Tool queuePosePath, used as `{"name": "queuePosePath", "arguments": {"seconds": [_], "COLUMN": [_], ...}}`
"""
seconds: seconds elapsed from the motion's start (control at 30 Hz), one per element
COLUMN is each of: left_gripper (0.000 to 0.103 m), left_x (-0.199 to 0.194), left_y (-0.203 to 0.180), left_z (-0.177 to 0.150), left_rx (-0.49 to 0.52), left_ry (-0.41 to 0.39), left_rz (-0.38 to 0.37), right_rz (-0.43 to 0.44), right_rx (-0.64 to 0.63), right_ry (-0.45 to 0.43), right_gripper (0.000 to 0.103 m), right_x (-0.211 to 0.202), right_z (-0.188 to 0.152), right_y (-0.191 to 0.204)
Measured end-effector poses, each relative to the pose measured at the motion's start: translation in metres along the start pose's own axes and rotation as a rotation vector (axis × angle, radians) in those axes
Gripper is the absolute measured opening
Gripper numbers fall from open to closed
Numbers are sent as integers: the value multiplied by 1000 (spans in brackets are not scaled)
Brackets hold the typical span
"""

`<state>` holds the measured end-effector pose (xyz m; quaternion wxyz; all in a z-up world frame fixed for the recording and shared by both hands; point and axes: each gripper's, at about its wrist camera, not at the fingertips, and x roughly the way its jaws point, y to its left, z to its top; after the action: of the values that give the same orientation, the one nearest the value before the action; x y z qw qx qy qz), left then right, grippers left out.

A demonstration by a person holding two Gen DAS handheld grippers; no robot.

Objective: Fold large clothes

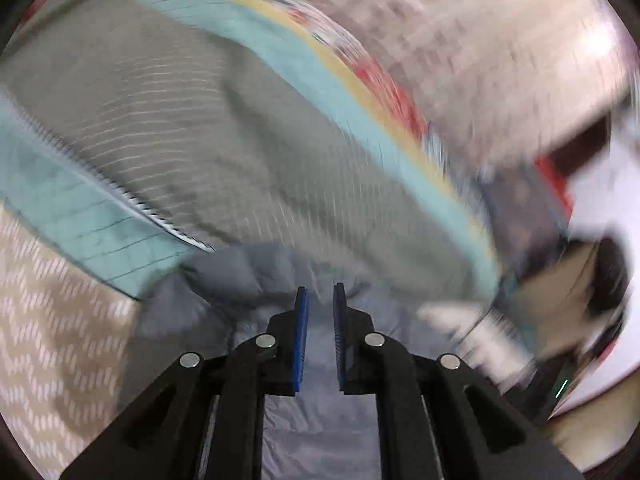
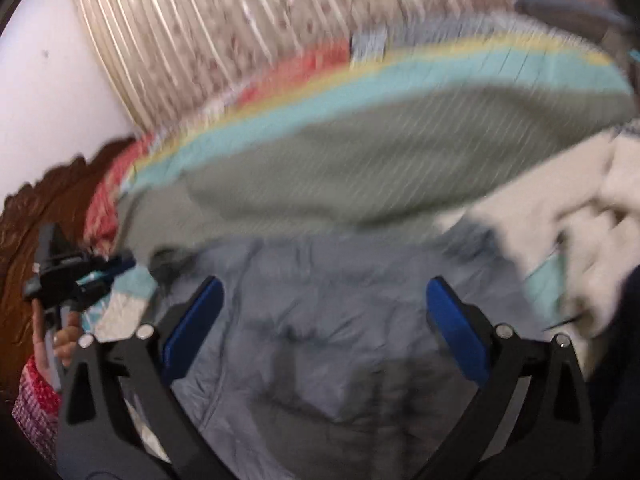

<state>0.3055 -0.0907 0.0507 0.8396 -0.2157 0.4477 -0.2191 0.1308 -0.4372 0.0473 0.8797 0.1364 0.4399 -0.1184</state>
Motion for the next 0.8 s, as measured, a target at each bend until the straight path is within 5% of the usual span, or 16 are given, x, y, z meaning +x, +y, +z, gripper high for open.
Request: {"name": "queuePosePath", "arguments": {"seconds": [0.1, 0.2, 0.33, 0.57, 0.8], "left_gripper": [34, 32, 27, 27, 27], "left_x": [35, 80, 93, 103, 93], "left_y": [6, 54, 83, 75, 36], "left_z": [-10, -5, -7, -16, -26], "left_rx": [94, 12, -50, 23, 141], "left_ry": [26, 101, 101, 53, 22], "left_rz": [180, 338, 324, 354, 485], "right_rz": [-124, -156, -122, -146, -228], "right_rx": [-18, 40, 106, 83, 16], "right_ry": [104, 114, 111, 105, 158], "right_gripper": [91, 90, 90, 90, 90], "right_x": [42, 56, 68, 95, 105], "right_z": [-17, -26, -30, -34, -31], "right_y": [-15, -46, -65, -69, -55]}}
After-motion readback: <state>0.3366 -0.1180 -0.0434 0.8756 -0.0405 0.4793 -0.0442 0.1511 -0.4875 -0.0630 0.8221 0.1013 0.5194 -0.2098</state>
